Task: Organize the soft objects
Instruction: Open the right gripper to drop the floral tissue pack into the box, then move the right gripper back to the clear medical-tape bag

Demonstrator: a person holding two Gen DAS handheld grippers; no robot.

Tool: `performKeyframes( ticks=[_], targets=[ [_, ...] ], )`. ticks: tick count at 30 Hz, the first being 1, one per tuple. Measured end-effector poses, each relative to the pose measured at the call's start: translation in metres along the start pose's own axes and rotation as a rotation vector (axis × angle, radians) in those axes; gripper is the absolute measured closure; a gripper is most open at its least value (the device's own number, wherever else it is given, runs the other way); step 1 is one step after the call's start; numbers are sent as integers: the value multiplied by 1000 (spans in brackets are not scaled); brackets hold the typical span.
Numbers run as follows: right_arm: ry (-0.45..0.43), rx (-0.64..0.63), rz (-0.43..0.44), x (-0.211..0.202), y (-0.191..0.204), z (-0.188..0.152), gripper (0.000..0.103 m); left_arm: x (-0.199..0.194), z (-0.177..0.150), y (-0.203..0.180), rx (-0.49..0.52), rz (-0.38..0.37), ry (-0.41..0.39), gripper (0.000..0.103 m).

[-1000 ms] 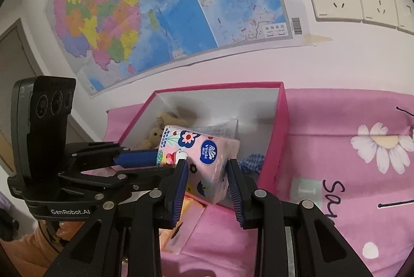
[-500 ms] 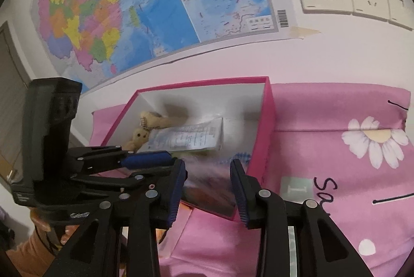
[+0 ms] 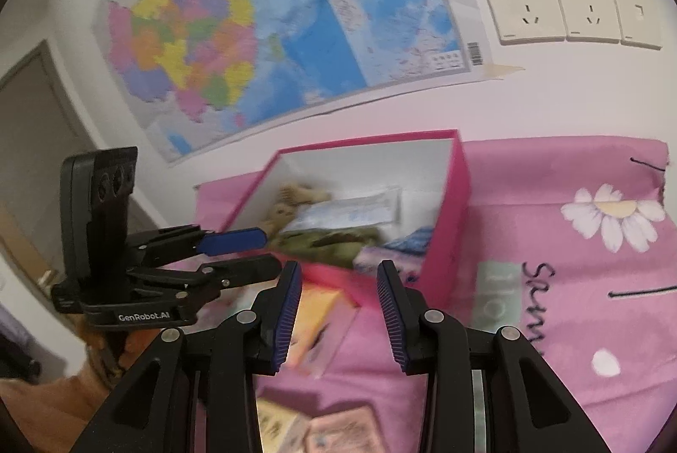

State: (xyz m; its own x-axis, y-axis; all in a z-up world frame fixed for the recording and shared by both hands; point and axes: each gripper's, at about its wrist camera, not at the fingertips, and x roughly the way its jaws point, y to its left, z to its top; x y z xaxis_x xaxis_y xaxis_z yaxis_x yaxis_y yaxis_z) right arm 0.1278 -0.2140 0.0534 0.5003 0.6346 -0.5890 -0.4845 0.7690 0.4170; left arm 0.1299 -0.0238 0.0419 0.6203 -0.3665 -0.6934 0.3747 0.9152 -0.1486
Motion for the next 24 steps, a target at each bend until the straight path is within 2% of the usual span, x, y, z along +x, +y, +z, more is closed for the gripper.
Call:
performKeyframes(
  ticks=[5,10,14,18,21,24],
  targets=[
    [12,-32,44,-26,15,-19,63,-34,-28,-10,22,-40,-25,52],
    [75,-65,40,-39,27,-53,59,-44,-70,-21,46,-69,26,52],
    [158,-51,62,-40,29,-88,59,-47,-105,-24,54,-55,72,52],
    [284,-31,86,-29,36,-132,59,-49,-143,-27,48,-95,139,52],
    [364,-4,138,-19,43,-159,59,-47,-166,-33,42,-153,193,52],
    [444,35,165,-5,46,-185,59,-43,-184,-44,71,-158,238,52]
  ],
)
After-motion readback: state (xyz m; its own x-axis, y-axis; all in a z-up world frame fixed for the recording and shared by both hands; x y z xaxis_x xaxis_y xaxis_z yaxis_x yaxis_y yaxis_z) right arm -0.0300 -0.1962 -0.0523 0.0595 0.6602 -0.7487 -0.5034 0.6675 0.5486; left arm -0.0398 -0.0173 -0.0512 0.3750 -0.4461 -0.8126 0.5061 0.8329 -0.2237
